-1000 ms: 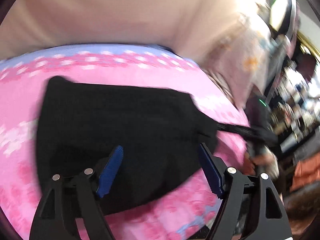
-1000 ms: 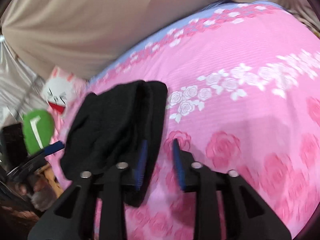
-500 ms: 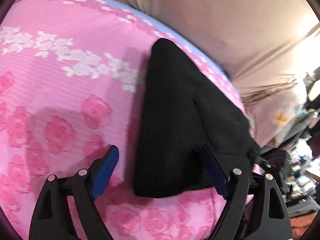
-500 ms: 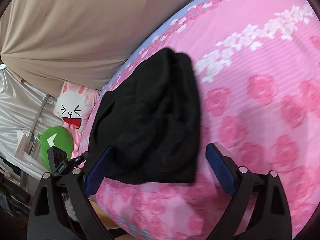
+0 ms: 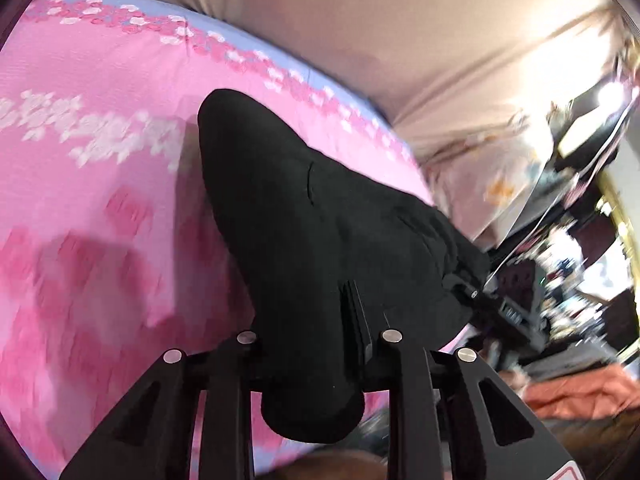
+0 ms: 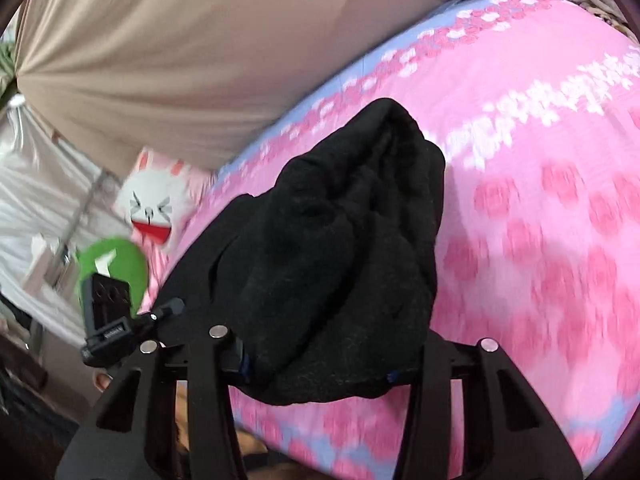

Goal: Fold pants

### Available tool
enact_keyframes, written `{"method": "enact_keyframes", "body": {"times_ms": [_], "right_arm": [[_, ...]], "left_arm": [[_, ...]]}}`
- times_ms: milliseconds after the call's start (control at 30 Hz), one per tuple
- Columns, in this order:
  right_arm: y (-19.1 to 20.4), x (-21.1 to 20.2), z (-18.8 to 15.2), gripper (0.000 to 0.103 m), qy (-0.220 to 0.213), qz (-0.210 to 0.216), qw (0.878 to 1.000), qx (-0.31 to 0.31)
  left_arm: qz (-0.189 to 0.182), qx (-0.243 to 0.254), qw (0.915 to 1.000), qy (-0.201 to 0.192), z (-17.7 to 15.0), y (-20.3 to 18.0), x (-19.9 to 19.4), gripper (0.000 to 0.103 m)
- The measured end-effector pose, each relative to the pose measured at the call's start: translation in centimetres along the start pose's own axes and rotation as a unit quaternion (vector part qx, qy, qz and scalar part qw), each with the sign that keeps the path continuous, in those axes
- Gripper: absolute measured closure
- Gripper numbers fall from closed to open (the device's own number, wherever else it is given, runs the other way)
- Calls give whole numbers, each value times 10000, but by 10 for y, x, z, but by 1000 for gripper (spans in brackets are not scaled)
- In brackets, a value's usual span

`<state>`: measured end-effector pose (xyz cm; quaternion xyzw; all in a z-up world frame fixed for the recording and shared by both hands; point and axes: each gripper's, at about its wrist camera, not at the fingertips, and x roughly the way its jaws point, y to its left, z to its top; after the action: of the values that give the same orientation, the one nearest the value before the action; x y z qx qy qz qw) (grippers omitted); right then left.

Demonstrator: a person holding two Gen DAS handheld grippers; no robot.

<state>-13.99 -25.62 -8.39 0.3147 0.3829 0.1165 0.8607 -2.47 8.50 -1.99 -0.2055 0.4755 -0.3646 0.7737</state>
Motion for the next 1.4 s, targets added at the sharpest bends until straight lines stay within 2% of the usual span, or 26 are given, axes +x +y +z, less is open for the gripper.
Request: {"method": "enact_keyframes", "body": {"times_ms": [67, 100, 167, 200, 300, 333, 367, 400, 433, 467, 500, 533, 667, 767, 800, 900, 967, 1000, 1100, 1167, 1200, 1233, 1333, 1400], "right_arm": [[-10, 5, -12, 48, 96, -170, 9997, 134], [-19, 7, -18, 41, 140, -96, 9994, 308], [-25, 5, -20, 40, 51, 114, 9992, 375], [-23, 7, -18, 36, 90, 100, 9993, 335], [-12, 17, -13, 14, 89, 174, 9998, 98], [-8, 21, -12, 14, 34, 82, 10000, 0], [-5, 25, -12, 15, -51, 12, 9999, -102], [-2, 28, -12, 24, -108, -11, 9998, -148], [-2, 29, -11, 37, -134, 72, 9998, -103], [-1, 25, -10, 43, -205, 115, 9997, -63], [1, 18, -9, 53, -279, 82, 9995, -119], [7, 10, -7, 58, -364, 30, 9991, -230], [48, -38, 4, 59, -781, 159, 9940, -754], [89, -83, 17, 59, -1341, 348, 9827, -1229], [110, -106, 22, 59, -1647, 425, 9739, -1504], [152, -154, 32, 58, -2276, 625, 9502, -2034], [177, -185, 37, 58, -2690, 782, 9306, -2357], [194, -205, 40, 58, -2971, 861, 9147, -2599], [229, -235, 46, 57, -3457, 1008, 8831, -3007], [244, -254, 51, 56, -3738, 1111, 8631, -3208], [252, -262, 54, 56, -3887, 1141, 8510, -3343], [259, -269, 58, 56, -4023, 1171, 8398, -3452], [274, -280, 73, 55, -4243, 1251, 8201, -3630], [277, -281, 88, 54, -4319, 1330, 8124, -3684]], "left_arm": [[113, -113, 9997, 196, -16, 9, 5, 72], [99, -230, 9995, 198, -20, 15, 7, 69], [49, -498, 9987, 62, -24, 27, 9, 46], [64, -648, 9979, 8, -23, 31, 10, 40], [-47, -676, 9977, -96, -15, 31, 21, 34], [-65, -625, 9980, -80, -14, 27, 26, 34], [-96, -567, 9983, -71, -13, 24, 30, 34], [-100, -477, 9988, -87, -11, 19, 35, 35], [-105, -441, 9989, -97, -11, 17, 34, 51], [-78, -408, 9990, -156, -10, 13, 31, 63], [0, -283, 9992, -281, -7, 6, 22, 71], [37, -154, 9992, -377, -5, 0, 13, 81], [-59, 460, 9959, -778, 9, -45, -34, 82], [-122, 1090, 9852, -1315, 20, -91, -84, 82], [-162, 1269, 9804, -1500, 23, -105, -100, 82], [-234, 1910, 9575, -2150, 29, -153, -154, 81], [-271, 2332, 9365, -2606, 29, -183, -188, 81], [-277, 2501, 9264, -2802, 30, -198, -199, 81], [-347, 3016, 8885, -3440, 29, -235, -242, 80], [-423, 3202, 8718, -3682, 31, -250, -259, 79], [-434, 3338, 8596, -3843, 32, -259, -269, 79], [-437, 3418, 8521, -3940, 35, -264, -275, 79], [-409, 3626, 8302, -4215, 46, -279, -286, 77], [-380, 3695, 8216, -4326, 56, -283, -291, 75]]}}
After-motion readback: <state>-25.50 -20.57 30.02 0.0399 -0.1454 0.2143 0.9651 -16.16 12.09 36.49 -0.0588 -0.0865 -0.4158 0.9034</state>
